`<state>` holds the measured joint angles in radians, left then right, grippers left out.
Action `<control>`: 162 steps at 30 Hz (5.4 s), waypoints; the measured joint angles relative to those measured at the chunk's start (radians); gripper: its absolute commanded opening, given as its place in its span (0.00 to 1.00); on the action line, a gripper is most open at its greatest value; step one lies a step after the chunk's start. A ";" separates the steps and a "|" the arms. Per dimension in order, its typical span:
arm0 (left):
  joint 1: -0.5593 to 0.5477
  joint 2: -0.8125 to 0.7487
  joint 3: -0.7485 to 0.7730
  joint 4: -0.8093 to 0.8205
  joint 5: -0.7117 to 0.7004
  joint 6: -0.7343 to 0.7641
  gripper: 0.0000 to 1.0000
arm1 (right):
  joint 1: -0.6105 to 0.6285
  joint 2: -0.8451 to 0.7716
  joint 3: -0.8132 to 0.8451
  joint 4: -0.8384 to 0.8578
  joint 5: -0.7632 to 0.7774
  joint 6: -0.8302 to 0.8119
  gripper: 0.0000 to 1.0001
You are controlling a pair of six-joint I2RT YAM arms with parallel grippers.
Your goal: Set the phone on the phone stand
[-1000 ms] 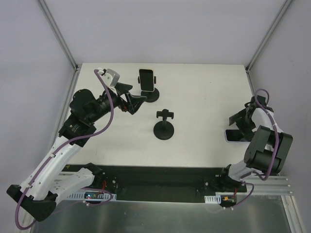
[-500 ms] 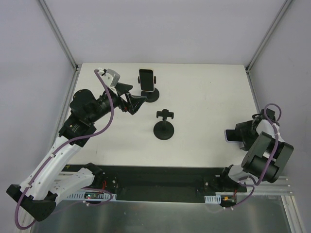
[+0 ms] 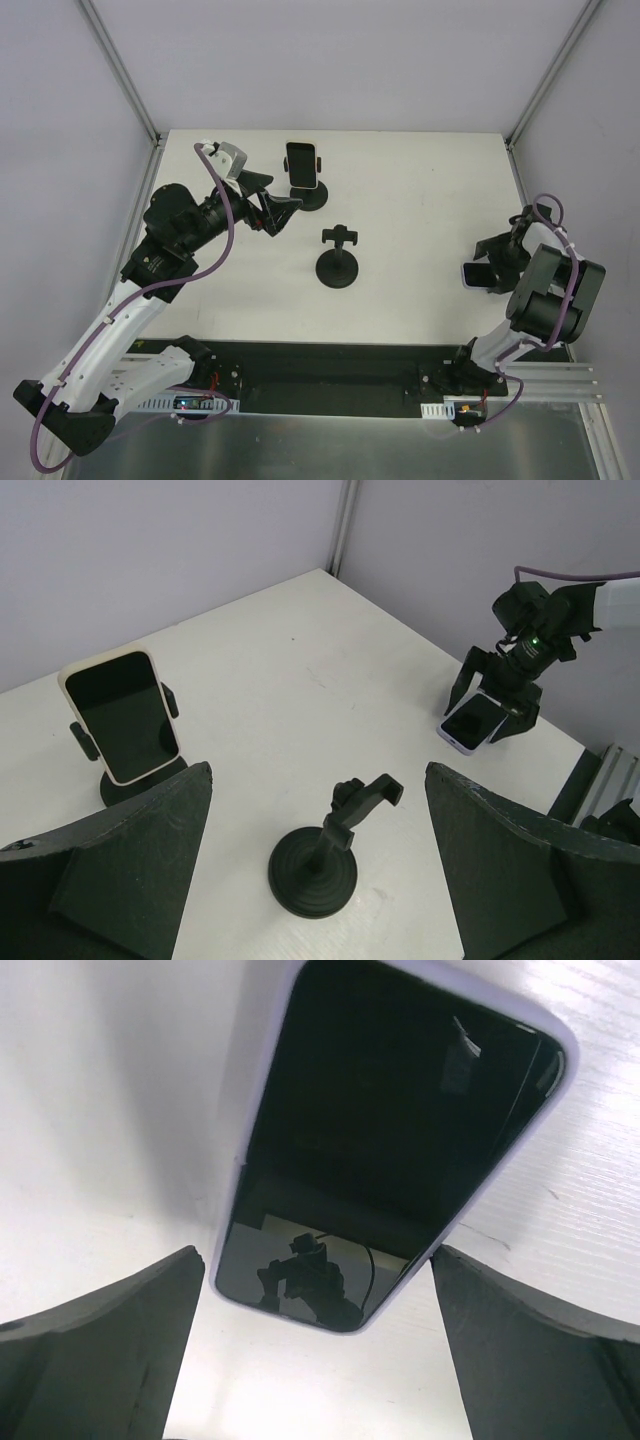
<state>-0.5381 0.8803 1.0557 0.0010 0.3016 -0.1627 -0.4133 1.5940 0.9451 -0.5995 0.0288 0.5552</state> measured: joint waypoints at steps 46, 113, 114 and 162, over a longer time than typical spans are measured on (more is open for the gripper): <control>-0.013 0.020 -0.008 -0.001 -0.026 0.019 0.87 | 0.274 -0.213 -0.235 0.184 0.045 -0.270 0.00; -0.013 0.055 -0.008 -0.001 0.004 -0.005 0.88 | 0.595 0.253 0.261 -0.113 0.006 -0.593 0.95; -0.013 0.055 -0.008 -0.001 0.005 -0.005 0.88 | 0.595 0.255 0.261 -0.114 0.010 -0.592 0.93; -0.023 0.163 -0.008 0.032 0.204 -0.069 0.84 | 0.889 -0.760 -0.124 0.320 -0.010 -0.681 0.01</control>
<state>-0.5610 1.0431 1.0481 0.0326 0.5060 -0.2314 0.4759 0.8341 0.8215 -0.2794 0.0189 -0.1253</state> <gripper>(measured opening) 0.842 0.714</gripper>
